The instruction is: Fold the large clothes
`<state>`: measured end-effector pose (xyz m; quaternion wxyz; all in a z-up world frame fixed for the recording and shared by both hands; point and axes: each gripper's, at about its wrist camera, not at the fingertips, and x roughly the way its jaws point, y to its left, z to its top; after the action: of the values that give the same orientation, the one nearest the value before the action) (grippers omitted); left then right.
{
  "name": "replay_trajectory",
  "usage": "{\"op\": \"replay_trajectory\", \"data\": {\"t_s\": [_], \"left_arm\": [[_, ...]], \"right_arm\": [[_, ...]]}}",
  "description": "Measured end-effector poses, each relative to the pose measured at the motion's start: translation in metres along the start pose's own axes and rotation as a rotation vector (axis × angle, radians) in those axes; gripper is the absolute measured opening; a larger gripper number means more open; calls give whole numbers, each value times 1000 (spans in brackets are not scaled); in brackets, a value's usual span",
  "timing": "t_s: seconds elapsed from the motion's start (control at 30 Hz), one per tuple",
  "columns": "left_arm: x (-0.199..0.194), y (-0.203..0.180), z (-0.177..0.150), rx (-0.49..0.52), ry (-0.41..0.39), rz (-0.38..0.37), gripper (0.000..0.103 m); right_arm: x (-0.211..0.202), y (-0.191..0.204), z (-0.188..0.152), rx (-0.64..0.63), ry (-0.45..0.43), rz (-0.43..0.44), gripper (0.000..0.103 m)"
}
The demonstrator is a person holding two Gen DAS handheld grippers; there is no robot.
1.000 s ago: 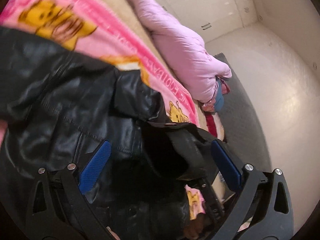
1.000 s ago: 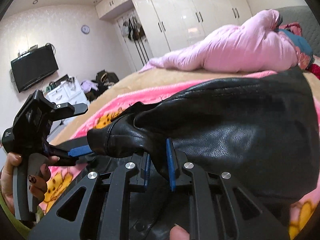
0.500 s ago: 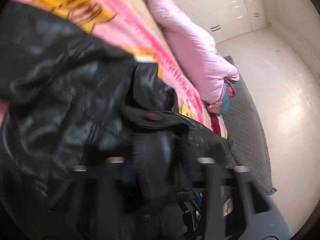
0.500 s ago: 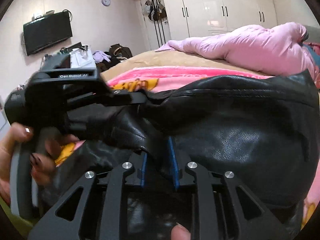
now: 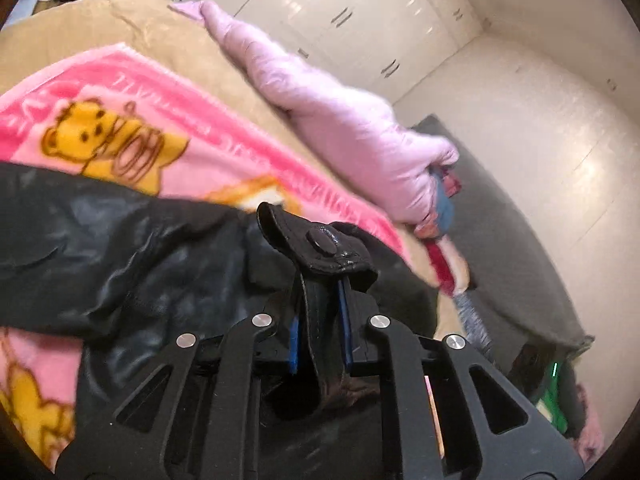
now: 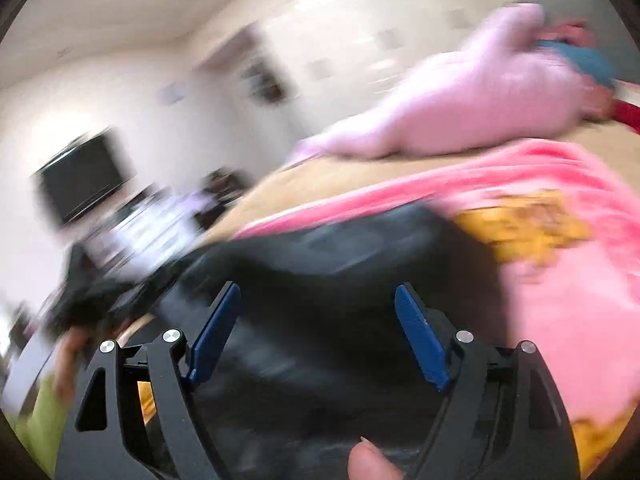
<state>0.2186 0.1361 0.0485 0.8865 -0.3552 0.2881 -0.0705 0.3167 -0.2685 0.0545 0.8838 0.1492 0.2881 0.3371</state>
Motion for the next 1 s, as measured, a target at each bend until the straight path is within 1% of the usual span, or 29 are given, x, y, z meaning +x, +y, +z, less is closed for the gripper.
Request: {"op": "replay_trajectory", "data": {"t_s": [0.03,0.07,0.1,0.13,0.17,0.2,0.23,0.27,0.3,0.33,0.37,0.5,0.57,0.6,0.63,0.67,0.7,0.73,0.77,0.8,0.83,0.87,0.9,0.93,0.97,1.0], "left_arm": [[3,7,-7,8,21,33,8],[9,11,-12,8,33,57,8],[12,21,-17,-2,47,83,8],[15,28,-21,-17,58,96,8],[18,37,-26,-33,73,113,8],[21,44,-30,-36,83,130,7],[24,48,-33,-36,91,147,8],[25,51,-36,-35,100,159,8],[25,53,-38,-30,102,165,8],[24,53,-40,-23,102,172,8],[22,53,-42,-13,105,178,8],[17,47,-47,25,113,195,8],[14,47,-51,29,117,192,8],[12,48,-52,28,118,191,8],[12,48,-52,21,118,190,8],[12,49,-51,13,119,188,8],[12,51,-50,1,119,187,8],[13,51,-49,-9,118,183,8],[13,52,-46,-21,113,171,8],[13,51,-44,-28,107,161,8],[13,50,-42,-32,99,154,8],[15,46,-40,-28,94,140,8],[18,44,-41,-19,97,130,8],[22,42,-42,-9,108,134,8],[29,41,-47,10,135,155,8],[33,45,-50,11,148,182,8]], "right_arm": [[-1,-18,3,32,-1,-118,78],[0,-31,5,53,2,-196,78],[0,-53,4,86,27,-312,78],[4,-66,1,115,59,-392,76],[9,-88,-1,180,103,-457,76],[10,-105,-4,243,113,-439,76],[13,-118,-8,314,119,-395,76],[16,-130,-12,388,132,-348,76],[23,-141,-14,465,143,-278,76],[31,-145,-12,499,147,-230,77],[39,-143,-13,508,155,-201,80],[72,-135,-19,453,228,-221,82],[80,-137,-20,472,229,-200,81],[84,-140,-19,479,226,-178,78],[87,-140,-19,476,223,-149,61],[90,-137,-17,459,231,-130,49],[93,-136,-17,438,236,-151,41],[93,-133,-16,409,233,-190,24],[91,-133,-16,405,217,-218,18],[85,-141,-17,457,188,-220,16],[81,-150,-18,519,161,-212,11],[75,-161,-19,561,137,-235,8],[74,-167,-19,560,131,-262,8],[74,-171,-22,553,133,-294,7],[75,-173,-24,530,150,-353,0],[76,-172,-25,490,173,-435,0]]}}
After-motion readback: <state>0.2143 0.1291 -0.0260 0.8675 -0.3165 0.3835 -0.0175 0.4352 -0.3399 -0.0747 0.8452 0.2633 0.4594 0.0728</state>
